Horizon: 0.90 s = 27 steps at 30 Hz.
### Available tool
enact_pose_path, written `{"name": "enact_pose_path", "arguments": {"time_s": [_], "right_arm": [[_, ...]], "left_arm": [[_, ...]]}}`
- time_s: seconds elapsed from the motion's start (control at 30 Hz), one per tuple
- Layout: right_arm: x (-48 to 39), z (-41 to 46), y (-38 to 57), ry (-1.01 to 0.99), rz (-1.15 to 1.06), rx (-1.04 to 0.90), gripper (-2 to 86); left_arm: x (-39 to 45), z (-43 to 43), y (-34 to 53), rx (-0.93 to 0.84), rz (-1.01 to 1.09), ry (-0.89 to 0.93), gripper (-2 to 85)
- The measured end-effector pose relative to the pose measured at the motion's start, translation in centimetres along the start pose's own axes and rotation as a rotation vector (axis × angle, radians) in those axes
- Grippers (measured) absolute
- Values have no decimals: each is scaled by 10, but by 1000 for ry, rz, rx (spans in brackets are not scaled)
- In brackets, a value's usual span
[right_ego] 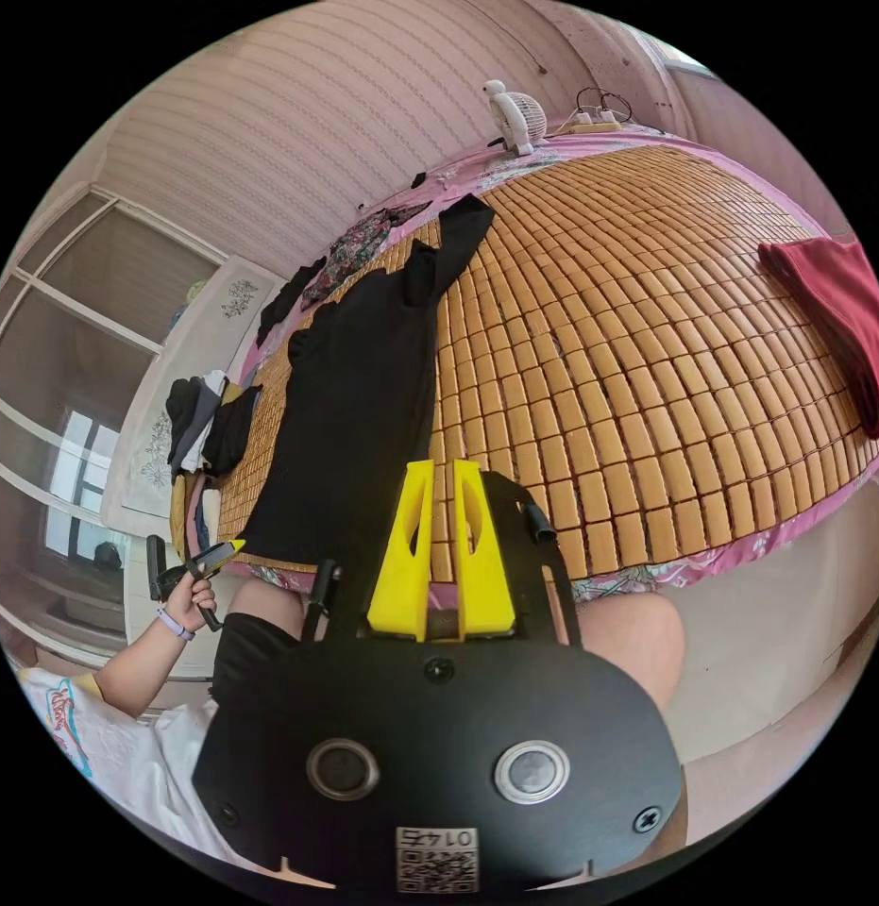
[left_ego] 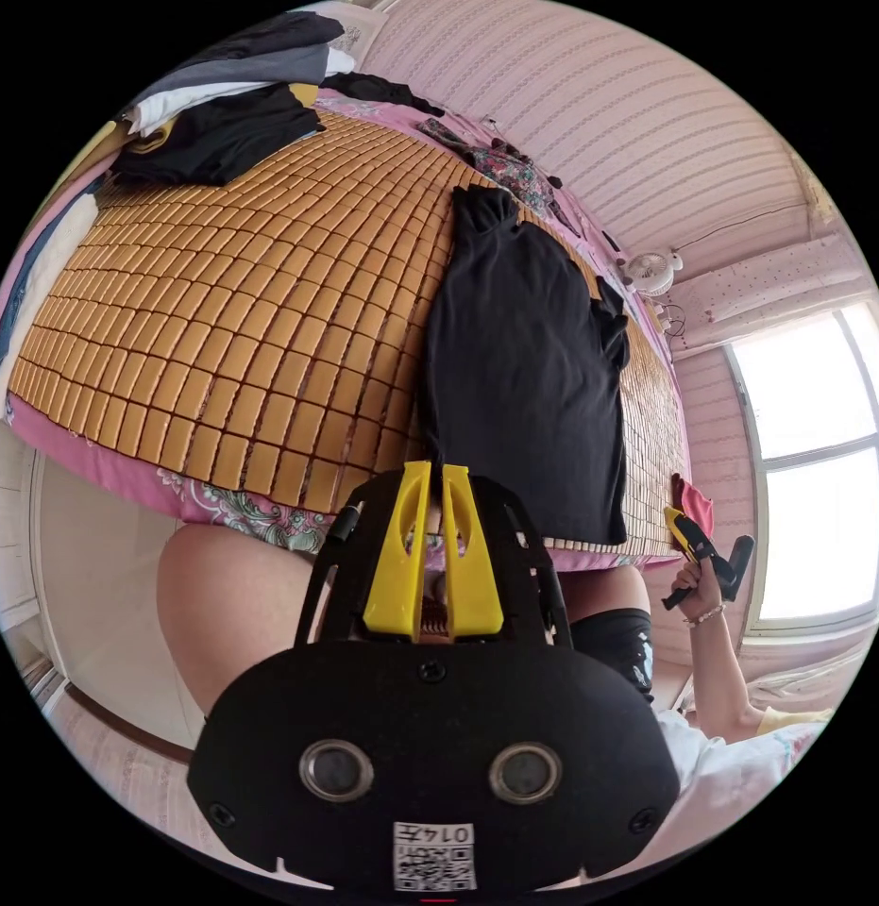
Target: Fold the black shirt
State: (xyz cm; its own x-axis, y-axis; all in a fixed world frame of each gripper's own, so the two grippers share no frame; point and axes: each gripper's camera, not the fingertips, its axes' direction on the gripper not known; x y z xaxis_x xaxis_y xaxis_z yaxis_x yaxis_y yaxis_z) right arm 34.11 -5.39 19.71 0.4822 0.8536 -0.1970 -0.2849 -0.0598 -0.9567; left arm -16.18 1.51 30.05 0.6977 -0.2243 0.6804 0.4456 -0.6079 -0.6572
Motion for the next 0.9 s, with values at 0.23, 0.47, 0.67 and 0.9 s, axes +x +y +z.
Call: {"name": "enact_pose_path", "arguments": {"time_s": [0.23,0.47,0.67,0.9], "right_arm": [[-49,61,15,65,-126,-128,87],[-73,88,19,345,-122,-220,22],[-85,81,29,338,-137,-150,46],[-90,95,35,328,-114,-214,35]], "left_arm": [[-17,15,-4,-10,-6,-48,-2],[-25,19,7,3,40,-119,0],[-45,13,14,44,-2,-80,0],[-57,5,22,50,24,-69,1]]}}
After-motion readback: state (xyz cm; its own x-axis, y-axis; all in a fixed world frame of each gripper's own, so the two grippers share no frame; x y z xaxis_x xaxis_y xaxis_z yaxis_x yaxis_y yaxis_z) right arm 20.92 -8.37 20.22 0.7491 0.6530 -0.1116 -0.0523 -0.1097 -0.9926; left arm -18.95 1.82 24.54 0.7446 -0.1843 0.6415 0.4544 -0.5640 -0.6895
